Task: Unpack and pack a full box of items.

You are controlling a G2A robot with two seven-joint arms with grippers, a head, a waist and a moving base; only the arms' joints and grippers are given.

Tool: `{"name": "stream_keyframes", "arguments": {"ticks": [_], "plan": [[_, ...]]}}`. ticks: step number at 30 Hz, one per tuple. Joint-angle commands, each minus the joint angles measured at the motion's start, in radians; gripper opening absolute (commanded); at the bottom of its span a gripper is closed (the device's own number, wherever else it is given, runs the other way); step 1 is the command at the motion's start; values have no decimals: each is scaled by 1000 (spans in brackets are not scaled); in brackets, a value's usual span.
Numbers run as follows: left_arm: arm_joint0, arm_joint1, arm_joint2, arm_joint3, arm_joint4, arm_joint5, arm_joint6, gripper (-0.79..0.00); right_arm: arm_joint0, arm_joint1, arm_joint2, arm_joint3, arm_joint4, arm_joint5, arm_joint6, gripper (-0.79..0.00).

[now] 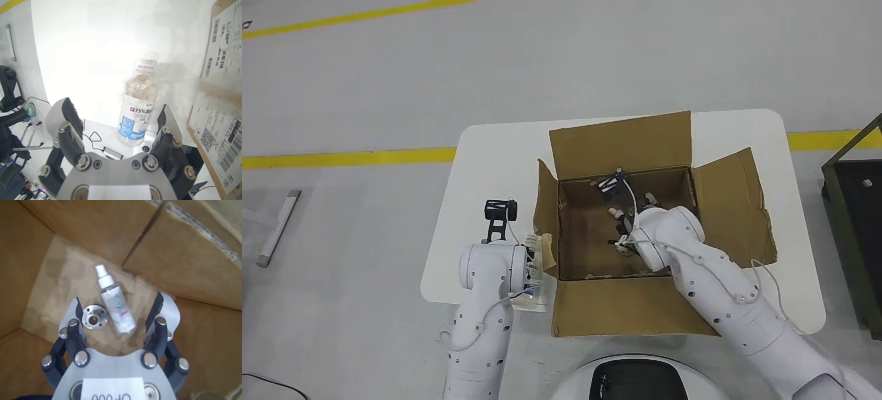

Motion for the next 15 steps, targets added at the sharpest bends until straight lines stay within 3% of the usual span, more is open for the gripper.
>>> {"name": "stream_keyframes", "arguments": {"ticks": [1,15], "plan": [[0,0,0,0,0,0,0,0,2,2,6,8,-12,-30,28,-123],[0,0,0,0,0,0,0,0,-14,-6,1,13,10,-107,63,-129]]}}
